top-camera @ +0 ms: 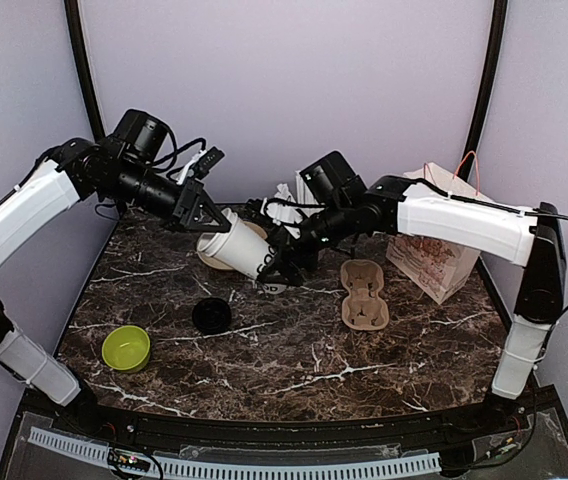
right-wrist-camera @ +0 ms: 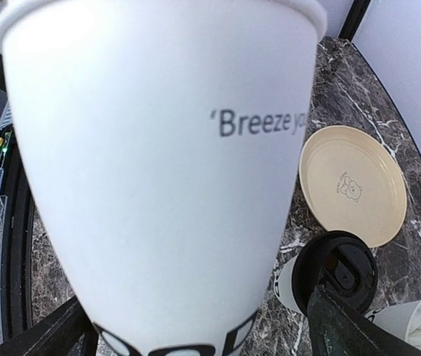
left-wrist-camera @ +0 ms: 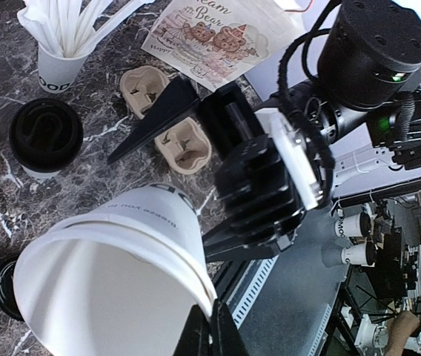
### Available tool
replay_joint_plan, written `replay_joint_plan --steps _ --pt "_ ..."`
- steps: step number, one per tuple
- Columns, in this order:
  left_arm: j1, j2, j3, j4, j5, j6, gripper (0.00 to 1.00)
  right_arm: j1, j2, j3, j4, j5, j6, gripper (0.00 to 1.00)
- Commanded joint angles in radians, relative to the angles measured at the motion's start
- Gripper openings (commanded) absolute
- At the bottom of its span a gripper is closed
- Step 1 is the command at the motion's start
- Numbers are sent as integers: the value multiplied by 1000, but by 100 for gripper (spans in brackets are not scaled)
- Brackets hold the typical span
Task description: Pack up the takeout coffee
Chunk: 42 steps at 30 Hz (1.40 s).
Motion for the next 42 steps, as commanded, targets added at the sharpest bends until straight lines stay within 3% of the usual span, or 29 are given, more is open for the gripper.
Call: replay_joint_plan --steps 1,3,6,9,17,26,28,33,35,42 --pt "-3 -51 -26 71 123 -36 0 17 24 42 40 -46 5 99" --pt "-3 -51 -38 95 139 -48 0 18 35 50 28 -83 4 96" --pt "-3 -44 -31 87 132 -42 0 18 45 52 -7 -108 -13 82" --pt "-3 -42 -11 67 109 -34 0 13 6 -18 1 -114 -35 74" --pt "1 -42 127 -64 8 9 0 -59 -138 -289 61 -182 -61 69" --pt "16 -61 192 -124 -90 8 0 -114 -217 -439 68 -203 -90 68" --pt "16 -46 206 -172 -183 22 0 -121 -234 -454 67 -217 -90 68" --pt "19 35 183 -318 -692 77 0 -129 -299 -470 31 -261 -103 69" --pt "43 72 136 -351 -819 91 0 -129 -335 -476 17 -288 -104 70" --pt "213 181 -42 -249 -832 157 0 -129 -437 -468 -40 -386 -105 74"
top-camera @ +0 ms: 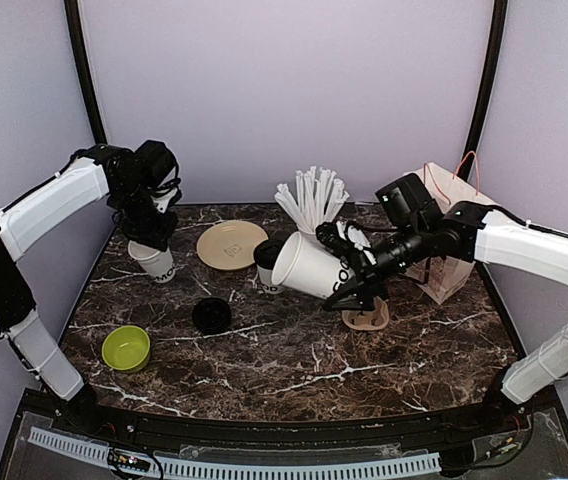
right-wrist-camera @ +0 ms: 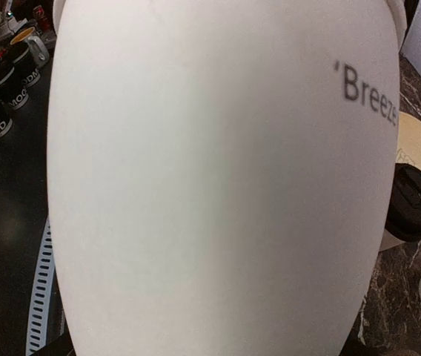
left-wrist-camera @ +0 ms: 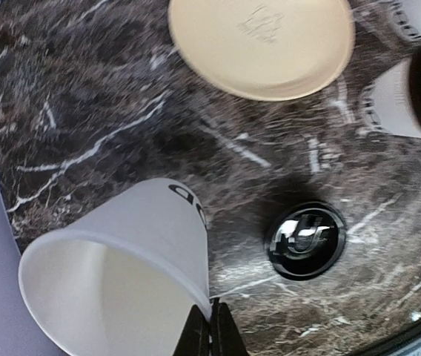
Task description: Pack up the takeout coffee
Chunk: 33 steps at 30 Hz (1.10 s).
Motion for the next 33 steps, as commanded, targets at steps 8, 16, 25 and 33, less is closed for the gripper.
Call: replay_joint_plan --steps 8,16,25,33 --pt "162 220 -40 87 -39 94 0 -4 -61 53 -103 -136 -22 73" --pt "170 283 -49 126 -15 102 4 -5 -49 25 -71 -113 -11 71" --pt "170 259 -86 148 -18 104 53 -6 -32 14 -59 -79 -6 71" --pt "120 93 -34 136 -105 83 85 -41 -51 37 -168 3 -58 80"
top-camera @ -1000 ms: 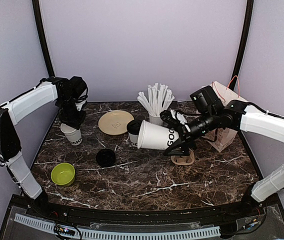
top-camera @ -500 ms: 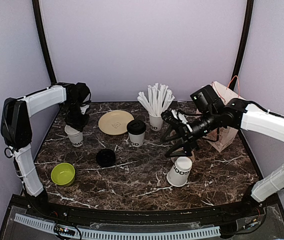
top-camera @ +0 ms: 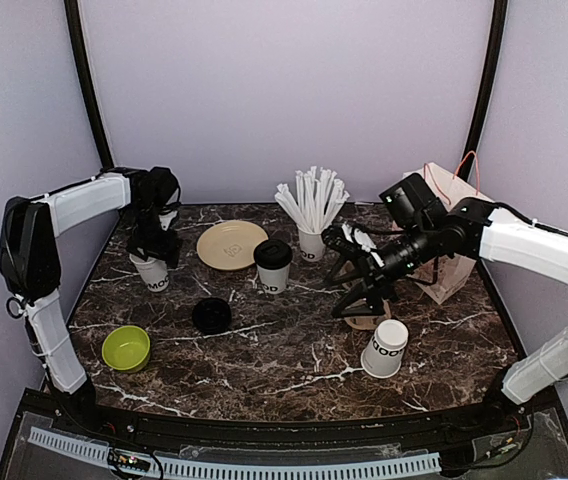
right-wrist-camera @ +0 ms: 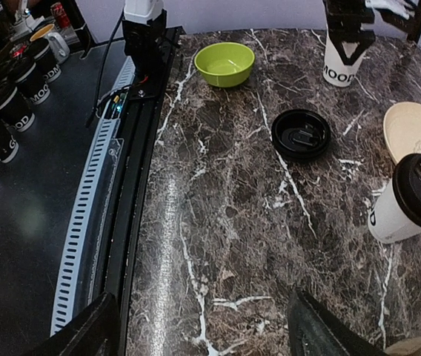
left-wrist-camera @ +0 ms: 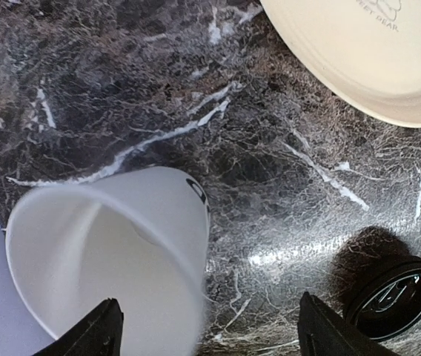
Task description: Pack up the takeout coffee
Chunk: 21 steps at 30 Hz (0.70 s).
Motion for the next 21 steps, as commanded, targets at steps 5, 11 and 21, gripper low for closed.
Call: replay_joint_plan --steps 5,11,21 --pt "-118 -261 73 9 -62 -7 86 -51 -38 -1 -268 190 -211 96" --pt "-293 -362 -3 172 65 4 85 -51 -87 -128 -309 379 -280 99" --pt "-363 -397 -62 301 147 -32 86 -50 -52 -161 -297 522 -265 99"
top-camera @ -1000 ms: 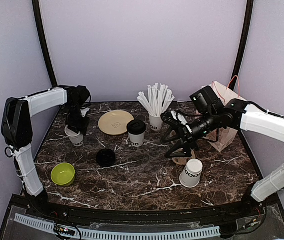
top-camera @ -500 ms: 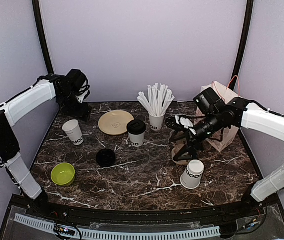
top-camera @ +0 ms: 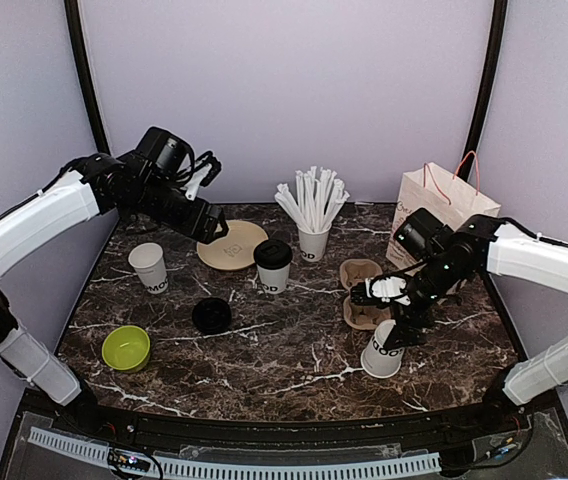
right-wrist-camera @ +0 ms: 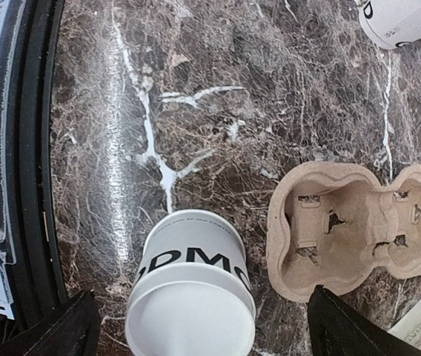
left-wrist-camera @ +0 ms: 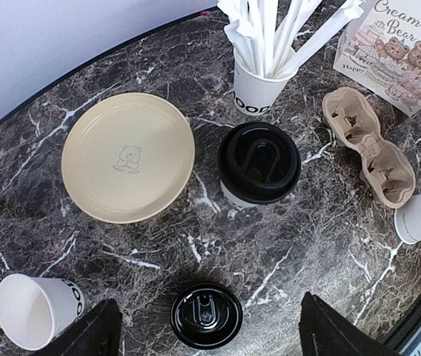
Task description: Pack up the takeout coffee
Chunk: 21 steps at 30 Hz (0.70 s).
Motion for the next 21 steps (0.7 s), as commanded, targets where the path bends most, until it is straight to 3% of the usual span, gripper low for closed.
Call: replay_joint_plan --steps 1,5,13,17,21 --pt "-16 -38 -29 77 32 -16 86 0 28 -10 0 69 -10 99" --pt "-19 -65 -45 98 29 -19 86 0 78 -23 -19 76 -6 96" --pt "-19 -120 -77 150 24 -51 85 0 129 37 -91 43 23 61" --pt "-20 -148 -91 198 86 -65 85 0 113 146 -170 -70 31 58" --pt "-21 -217 -224 390 156 -101 85 -9 106 305 -174 -238 79 60"
